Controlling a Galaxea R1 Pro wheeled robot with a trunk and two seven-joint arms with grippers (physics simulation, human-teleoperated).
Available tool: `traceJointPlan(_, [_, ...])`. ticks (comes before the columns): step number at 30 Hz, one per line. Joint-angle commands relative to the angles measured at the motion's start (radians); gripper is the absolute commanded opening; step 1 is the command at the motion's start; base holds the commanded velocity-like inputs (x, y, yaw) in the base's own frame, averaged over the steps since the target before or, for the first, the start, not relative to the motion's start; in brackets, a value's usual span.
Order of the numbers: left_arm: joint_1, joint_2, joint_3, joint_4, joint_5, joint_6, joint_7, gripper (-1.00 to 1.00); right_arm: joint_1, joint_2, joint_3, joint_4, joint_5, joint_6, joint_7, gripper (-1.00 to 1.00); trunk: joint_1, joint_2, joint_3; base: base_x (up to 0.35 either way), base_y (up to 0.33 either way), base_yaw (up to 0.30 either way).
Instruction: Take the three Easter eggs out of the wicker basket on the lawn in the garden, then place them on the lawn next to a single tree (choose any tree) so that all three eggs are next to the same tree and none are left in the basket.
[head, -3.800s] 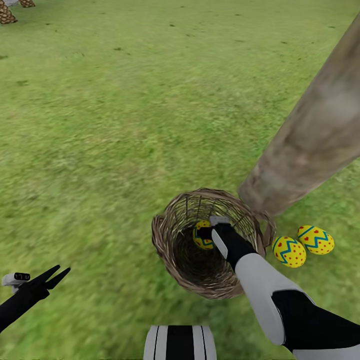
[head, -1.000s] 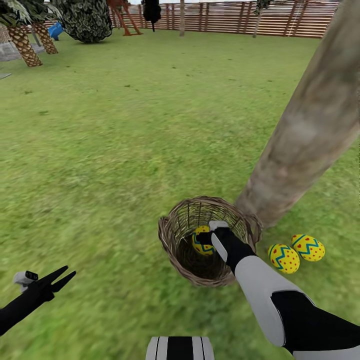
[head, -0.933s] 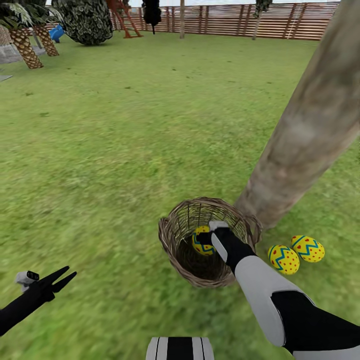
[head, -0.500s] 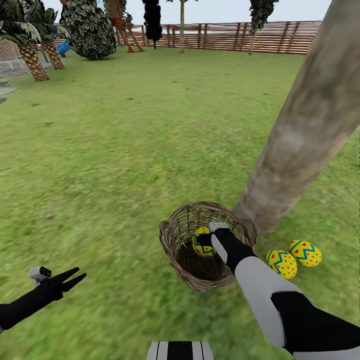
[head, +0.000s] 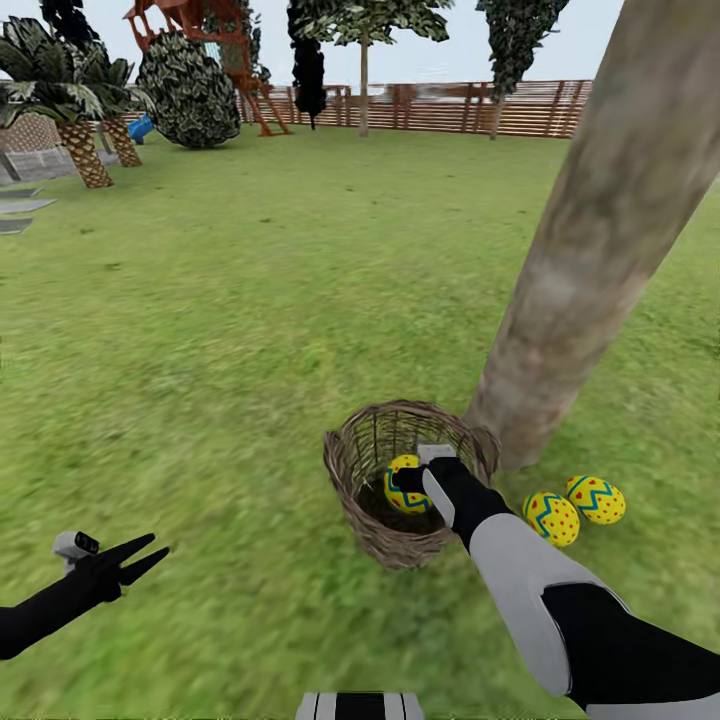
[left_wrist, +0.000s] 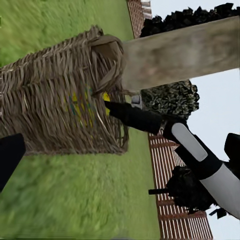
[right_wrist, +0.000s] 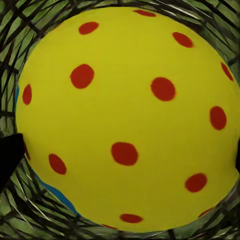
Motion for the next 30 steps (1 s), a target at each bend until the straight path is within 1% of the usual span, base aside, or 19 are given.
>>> traceJointPlan(1, [0.000,0.005,0.000,0.001,0.002,0.011,-0.002,1.00,0.000,0.000,0.001,-0.002,-0.006,0.005,-0.006,-1.00,-0.001,0.000,0.003,-0.057,0.000,0.000])
traceJointPlan(4, [0.000,0.004,-0.003,0.004,0.000,0.007,0.010,1.00,0.000,0.000,0.001,-0.002,-0.005,0.004,-0.006,-1.00,-0.002,0.001,0.015,-0.008,0.000,0.000])
traceJointPlan(6, [0.000,0.003,-0.003,0.005,0.000,0.005,0.054,1.00,0.000,0.000,0.001,-0.003,-0.005,0.003,-0.005,-1.00,-0.003,0.001,0.023,0.000,0.000,0.000])
traceJointPlan(8, [0.000,0.001,-0.003,0.006,0.000,0.002,0.075,1.00,0.000,0.000,0.001,-0.005,-0.005,0.003,-0.004,-1.00,-0.004,0.002,0.030,0.000,0.000,0.000])
traceJointPlan(12, [0.000,0.007,0.001,0.009,0.001,-0.001,0.080,1.00,0.000,-0.001,0.001,-0.015,-0.005,0.005,-0.003,-1.00,-0.006,0.003,0.046,0.000,0.000,0.000])
traceJointPlan(15, [0.000,0.009,0.004,0.009,0.002,-0.002,0.081,1.00,0.000,-0.002,0.000,-0.017,-0.005,0.010,0.050,-1.00,-0.007,0.003,0.057,0.000,0.000,0.000])
traceJointPlan(17, [0.000,0.010,0.004,0.009,0.002,-0.002,0.082,1.00,0.000,-0.002,0.000,-0.017,-0.005,0.011,0.062,-1.00,-0.008,0.004,0.065,0.000,0.000,0.000])
traceJointPlan(18, [0.000,0.011,0.005,0.009,0.002,-0.002,0.082,1.00,0.000,-0.001,0.001,-0.017,-0.005,0.011,0.064,-1.00,-0.009,0.004,0.069,0.000,0.000,0.000])
traceJointPlan(20, [0.000,0.015,0.021,0.010,0.002,-0.002,0.090,1.00,0.000,-0.001,0.001,-0.017,-0.005,0.013,0.066,-1.00,-0.009,0.004,0.077,0.000,0.000,0.000])
traceJointPlan(22, [0.000,0.018,0.035,0.010,0.002,-0.002,0.116,1.00,0.000,0.000,0.001,-0.017,-0.005,0.016,0.066,-1.00,-0.010,0.005,0.084,0.000,0.000,0.000])
traceJointPlan(25, [0.000,0.018,0.038,0.010,0.002,-0.002,0.134,1.00,0.000,-0.001,0.001,-0.019,-0.005,0.041,0.069,-1.00,-0.012,0.006,0.096,0.000,0.000,0.000])
traceJointPlan(30, [0.000,0.019,0.040,0.010,0.002,-0.003,0.137,1.00,0.000,-0.002,0.001,-0.020,-0.005,0.047,0.071,-1.00,-0.014,0.007,0.115,0.000,0.000,0.000])
